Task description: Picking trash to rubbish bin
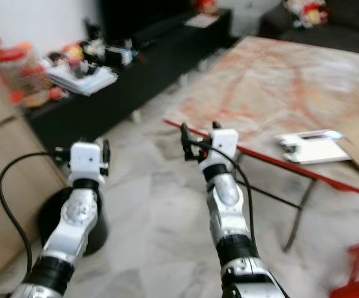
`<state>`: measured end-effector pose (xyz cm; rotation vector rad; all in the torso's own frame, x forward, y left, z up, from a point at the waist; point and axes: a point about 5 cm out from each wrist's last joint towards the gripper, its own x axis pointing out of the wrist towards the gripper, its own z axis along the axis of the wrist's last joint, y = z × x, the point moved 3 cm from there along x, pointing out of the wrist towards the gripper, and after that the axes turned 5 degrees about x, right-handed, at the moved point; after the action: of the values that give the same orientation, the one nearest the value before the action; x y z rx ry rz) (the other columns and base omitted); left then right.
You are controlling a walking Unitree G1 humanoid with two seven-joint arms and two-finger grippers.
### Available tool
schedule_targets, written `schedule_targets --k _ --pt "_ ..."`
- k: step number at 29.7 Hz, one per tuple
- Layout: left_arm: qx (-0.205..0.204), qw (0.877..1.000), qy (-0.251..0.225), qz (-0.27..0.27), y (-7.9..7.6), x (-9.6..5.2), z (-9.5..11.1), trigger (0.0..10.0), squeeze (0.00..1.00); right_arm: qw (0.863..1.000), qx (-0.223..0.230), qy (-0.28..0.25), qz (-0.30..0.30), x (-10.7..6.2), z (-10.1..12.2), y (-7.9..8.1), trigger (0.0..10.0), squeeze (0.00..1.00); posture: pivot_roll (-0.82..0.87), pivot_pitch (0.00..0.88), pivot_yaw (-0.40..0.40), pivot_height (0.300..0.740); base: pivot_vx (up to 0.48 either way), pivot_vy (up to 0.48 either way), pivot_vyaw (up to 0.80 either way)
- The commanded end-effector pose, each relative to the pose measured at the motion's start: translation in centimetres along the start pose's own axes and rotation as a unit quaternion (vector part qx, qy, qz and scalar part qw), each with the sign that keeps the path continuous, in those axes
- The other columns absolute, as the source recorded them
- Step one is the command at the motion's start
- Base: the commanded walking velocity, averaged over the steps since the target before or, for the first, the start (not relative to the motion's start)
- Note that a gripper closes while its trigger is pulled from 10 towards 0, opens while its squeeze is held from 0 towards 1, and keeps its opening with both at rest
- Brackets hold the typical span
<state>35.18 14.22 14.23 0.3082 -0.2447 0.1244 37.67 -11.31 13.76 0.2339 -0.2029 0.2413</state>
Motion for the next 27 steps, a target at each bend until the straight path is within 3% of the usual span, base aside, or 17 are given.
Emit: schedule_targets --k 1,9,16,27 --pt "0.007 1.000 -0.002 -0.004 -0.2 0.5 0.2 10.0 0.00 1.000 -0.001 -0.001 0.006 0.4 0.5 0.2 10.0 0.00 0.00 0.000 -0.012 0.740 0.000 0.000 -0.79" --pt "0.003 1.000 -0.010 0.005 0.9 1.3 0.7 10.0 0.00 1.000 -0.003 -0.016 0.012 1.2 1.6 1.0 10.0 0.00 -0.01 0.000 -0.013 0.740 0.000 0.000 -0.79" --pt "0.009 1.000 0.001 0.013 2.0 1.0 -0.1 10.0 0.00 1.000 0.002 -0.005 0.005 0.6 0.5 1.6 10.0 0.00 -0.01 0.000 0.036 0.740 0.000 0.000 -0.79" --pt "-0.013 0.999 -0.004 -0.034 0.1 1.7 0.7 10.0 0.00 1.000 0.005 -0.002 0.002 0.9 0.3 2.6 10.0 0.00 -0.01 0.000 0.058 0.740 0.000 0.000 -0.79"
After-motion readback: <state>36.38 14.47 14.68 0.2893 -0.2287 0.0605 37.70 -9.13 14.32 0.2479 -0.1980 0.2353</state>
